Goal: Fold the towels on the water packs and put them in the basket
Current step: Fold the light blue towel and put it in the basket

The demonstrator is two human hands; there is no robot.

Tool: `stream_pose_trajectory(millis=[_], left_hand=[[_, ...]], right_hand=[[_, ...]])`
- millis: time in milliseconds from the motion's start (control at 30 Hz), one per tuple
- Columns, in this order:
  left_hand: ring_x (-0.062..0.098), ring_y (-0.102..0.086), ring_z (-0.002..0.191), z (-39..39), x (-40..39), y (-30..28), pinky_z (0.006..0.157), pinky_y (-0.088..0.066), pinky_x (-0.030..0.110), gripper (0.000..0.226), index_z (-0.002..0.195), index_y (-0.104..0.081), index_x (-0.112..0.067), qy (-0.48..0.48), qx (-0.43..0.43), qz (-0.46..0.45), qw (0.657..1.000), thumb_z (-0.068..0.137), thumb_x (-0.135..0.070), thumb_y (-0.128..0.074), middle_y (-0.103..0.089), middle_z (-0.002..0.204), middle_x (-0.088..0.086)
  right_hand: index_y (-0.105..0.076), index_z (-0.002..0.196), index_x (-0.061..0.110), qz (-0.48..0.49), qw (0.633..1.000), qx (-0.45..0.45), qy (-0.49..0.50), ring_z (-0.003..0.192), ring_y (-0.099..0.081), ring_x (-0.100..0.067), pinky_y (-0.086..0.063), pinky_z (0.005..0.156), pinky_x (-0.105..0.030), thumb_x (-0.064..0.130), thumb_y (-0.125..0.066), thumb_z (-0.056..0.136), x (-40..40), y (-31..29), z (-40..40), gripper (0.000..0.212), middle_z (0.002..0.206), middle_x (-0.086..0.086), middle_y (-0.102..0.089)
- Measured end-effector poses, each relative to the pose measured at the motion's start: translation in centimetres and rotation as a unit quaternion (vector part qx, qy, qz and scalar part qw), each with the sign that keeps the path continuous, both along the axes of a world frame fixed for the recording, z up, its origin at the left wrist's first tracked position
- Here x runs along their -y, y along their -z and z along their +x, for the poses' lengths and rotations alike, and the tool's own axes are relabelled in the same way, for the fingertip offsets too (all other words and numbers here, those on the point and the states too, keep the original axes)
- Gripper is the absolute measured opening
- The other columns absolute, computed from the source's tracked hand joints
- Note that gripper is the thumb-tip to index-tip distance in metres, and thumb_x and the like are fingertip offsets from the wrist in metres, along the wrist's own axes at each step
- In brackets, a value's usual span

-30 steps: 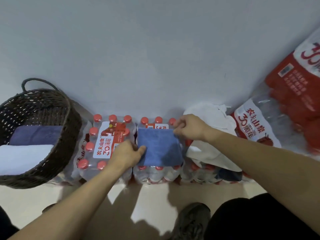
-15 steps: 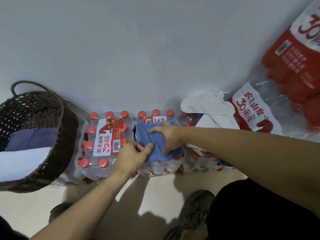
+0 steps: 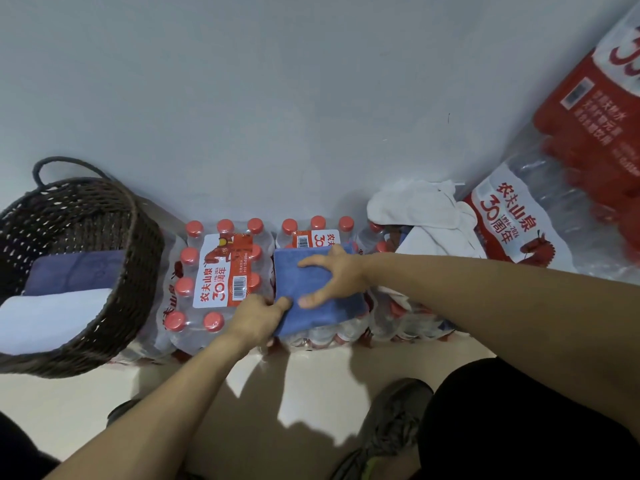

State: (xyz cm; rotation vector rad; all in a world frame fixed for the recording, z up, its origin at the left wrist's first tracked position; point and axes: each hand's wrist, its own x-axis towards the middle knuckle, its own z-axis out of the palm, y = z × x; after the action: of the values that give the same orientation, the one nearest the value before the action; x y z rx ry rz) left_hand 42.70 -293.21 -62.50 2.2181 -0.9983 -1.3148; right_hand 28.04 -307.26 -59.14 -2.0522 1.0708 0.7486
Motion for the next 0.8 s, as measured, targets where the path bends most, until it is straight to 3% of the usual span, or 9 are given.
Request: stream_pose_trajectory(millis=[100, 200, 300, 367, 500, 600, 700, 800], left_hand=[[0.023, -0.053, 0.05, -0.1, 0.2, -0.3, 0.048, -0.038, 0.028, 0.047, 0.062, -0.056, -0.01, 0.085, 0.118, -0.052, 0.988, 0.098, -0.039, -0.051, -0.058, 0.056, 0.007], [0.025, -0.057, 0.06, -0.4, 0.1, -0.6, 0.055, -0.042, 0.034, 0.036, 0.074, -0.056, -0.013, 0.149, 0.177, -0.148, 0.961, 0.098, -0.039, -0.051, -0.061, 0.066, 0.004], [0.018, -0.047, 0.056, -0.7, -0.1, -0.6, 0.05, -0.029, 0.03, 0.029, 0.072, -0.047, -0.02, 0.113, 0.263, -0.256, 0.923, 0.098, -0.034, -0.051, -0.049, 0.067, -0.004], [0.014, -0.045, 0.055, -0.9, -0.3, -0.3, 0.049, -0.029, 0.026, 0.032, 0.066, -0.049, -0.021, 0.069, 0.246, -0.279, 0.926, 0.096, -0.03, -0.055, -0.047, 0.068, -0.006], [0.023, -0.049, 0.049, -0.7, -0.4, 0.6, 0.054, -0.047, 0.037, 0.041, 0.061, -0.059, -0.003, -0.09, 0.082, -0.169, 0.978, 0.092, -0.03, -0.065, -0.058, 0.054, 0.007], [0.024, -0.049, 0.048, 0.1, -0.2, 0.5, 0.051, -0.041, 0.031, 0.048, 0.057, -0.053, -0.005, -0.044, 0.113, -0.08, 0.989, 0.089, -0.038, -0.068, -0.056, 0.054, 0.008], [0.021, -0.051, 0.06, 0.4, -0.1, -0.4, 0.055, -0.038, 0.03, 0.039, 0.079, -0.051, -0.011, 0.042, 0.233, -0.069, 0.969, 0.082, -0.042, -0.075, -0.056, 0.07, 0.004], [0.027, -0.053, 0.097, -0.8, 0.0, -1.4, 0.082, -0.046, 0.038, 0.047, 0.114, -0.052, -0.009, 0.114, 0.312, -0.267, 0.905, 0.077, -0.026, -0.076, -0.055, 0.11, 0.01]], right_hand=[[-0.032, 0.142, 0.055, 0.039, 0.995, 0.064, 0.068, 0.141, -0.024, -0.039, -0.036, 0.111, -0.052, 0.061, -0.066, 0.08, 0.2, 0.1, -0.3, 0.072, 0.153, -0.001, -0.009], [-0.02, 0.147, 0.053, 0.005, 1.0, 0.029, -0.001, 0.136, -0.028, -0.036, -0.034, 0.113, -0.051, 0.046, -0.072, 0.081, -0.2, 0.4, -0.7, 0.085, 0.146, -0.004, -0.014], [-0.012, 0.15, 0.049, -0.017, 0.999, 0.021, -0.026, 0.135, -0.029, -0.035, -0.035, 0.112, -0.05, 0.051, -0.071, 0.081, -0.4, 0.3, -0.8, 0.091, 0.144, -0.005, -0.015], [-0.01, 0.151, 0.047, -0.029, 0.998, 0.015, -0.046, 0.136, -0.028, -0.035, -0.034, 0.112, -0.05, 0.054, -0.07, 0.082, -0.5, 0.1, -0.7, 0.093, 0.145, -0.009, -0.015], [-0.005, 0.154, 0.041, -0.056, 0.995, -0.007, -0.085, 0.134, -0.03, -0.037, -0.032, 0.113, -0.05, 0.056, -0.07, 0.08, -1.0, -0.1, 0.0, 0.1, 0.145, -0.013, -0.014], [0.0, 0.155, 0.041, -0.062, 0.992, -0.031, -0.103, 0.136, -0.028, -0.039, -0.032, 0.113, -0.051, 0.056, -0.071, 0.08, -1.0, -0.4, 0.4, 0.105, 0.15, -0.015, -0.008], [0.0, 0.155, 0.041, -0.064, 0.992, -0.026, -0.11, 0.137, -0.028, -0.04, -0.033, 0.113, -0.051, 0.055, -0.073, 0.079, -1.0, -0.4, 0.3, 0.106, 0.152, -0.016, -0.005], [-0.012, 0.155, 0.038, -0.058, 0.994, 0.027, -0.086, 0.13, -0.035, -0.034, -0.035, 0.111, -0.047, 0.052, -0.078, 0.075, -0.8, -0.5, -0.4, 0.104, 0.144, -0.012, -0.019]])
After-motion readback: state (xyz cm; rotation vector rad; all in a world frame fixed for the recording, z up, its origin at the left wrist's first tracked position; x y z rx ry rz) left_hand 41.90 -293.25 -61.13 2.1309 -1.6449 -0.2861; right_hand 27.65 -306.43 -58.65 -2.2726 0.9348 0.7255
